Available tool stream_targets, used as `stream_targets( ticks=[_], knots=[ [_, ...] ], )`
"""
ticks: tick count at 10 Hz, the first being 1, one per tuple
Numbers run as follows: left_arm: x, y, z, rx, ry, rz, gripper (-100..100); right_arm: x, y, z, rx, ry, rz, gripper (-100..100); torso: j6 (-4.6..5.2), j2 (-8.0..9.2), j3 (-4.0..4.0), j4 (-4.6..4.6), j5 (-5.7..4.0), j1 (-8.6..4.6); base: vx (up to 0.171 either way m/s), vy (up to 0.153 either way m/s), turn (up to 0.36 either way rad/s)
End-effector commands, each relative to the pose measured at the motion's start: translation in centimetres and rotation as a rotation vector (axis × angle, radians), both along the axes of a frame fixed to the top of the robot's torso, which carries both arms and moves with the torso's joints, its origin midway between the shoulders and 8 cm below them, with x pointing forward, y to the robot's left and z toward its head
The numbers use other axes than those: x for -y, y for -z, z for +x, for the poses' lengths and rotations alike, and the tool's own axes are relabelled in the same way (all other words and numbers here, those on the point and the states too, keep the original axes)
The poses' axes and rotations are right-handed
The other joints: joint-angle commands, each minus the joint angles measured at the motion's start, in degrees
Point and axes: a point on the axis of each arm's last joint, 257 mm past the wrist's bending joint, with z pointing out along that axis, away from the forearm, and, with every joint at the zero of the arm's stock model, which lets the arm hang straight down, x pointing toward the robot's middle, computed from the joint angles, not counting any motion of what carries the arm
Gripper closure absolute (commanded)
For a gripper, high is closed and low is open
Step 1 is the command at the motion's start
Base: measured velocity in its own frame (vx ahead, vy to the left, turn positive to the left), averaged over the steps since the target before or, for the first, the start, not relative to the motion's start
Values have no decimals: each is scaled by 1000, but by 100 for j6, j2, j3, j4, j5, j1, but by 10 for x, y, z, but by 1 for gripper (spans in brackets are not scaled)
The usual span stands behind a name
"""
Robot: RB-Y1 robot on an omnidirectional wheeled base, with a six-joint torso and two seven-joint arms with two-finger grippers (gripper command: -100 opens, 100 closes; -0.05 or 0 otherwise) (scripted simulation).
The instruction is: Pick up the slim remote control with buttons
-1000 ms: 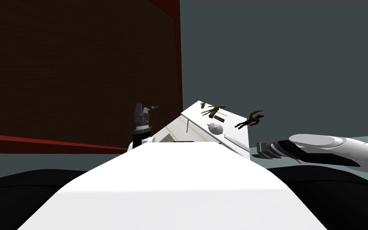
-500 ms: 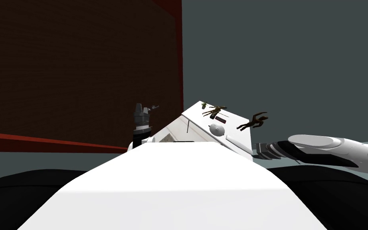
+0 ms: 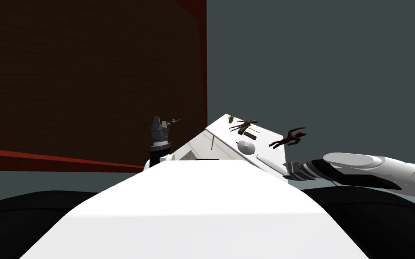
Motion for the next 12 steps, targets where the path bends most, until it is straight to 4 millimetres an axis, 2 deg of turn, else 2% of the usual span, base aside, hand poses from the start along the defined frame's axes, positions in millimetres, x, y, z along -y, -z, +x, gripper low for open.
stream_targets(
  ticks=[1,10,11,12],
  knots=[
    [0,0,0,0,0,0,0,-1,3,-2,-1,0,3,-100,0,0,0,0,0,0,31,2,53],
    [0,0,0,0,0,0,0,-11,12,-8,-8,2,23,-100,1,1,1,0,-2,-7,17,2,23],
    [0,0,0,0,0,0,0,-11,12,-9,-8,2,24,0,1,6,3,1,-2,-8,0,0,0],
    [0,0,0,0,0,0,0,-10,22,-19,-8,17,24,-100,2,8,5,2,-2,-7,5,-10,86]
  ],
)
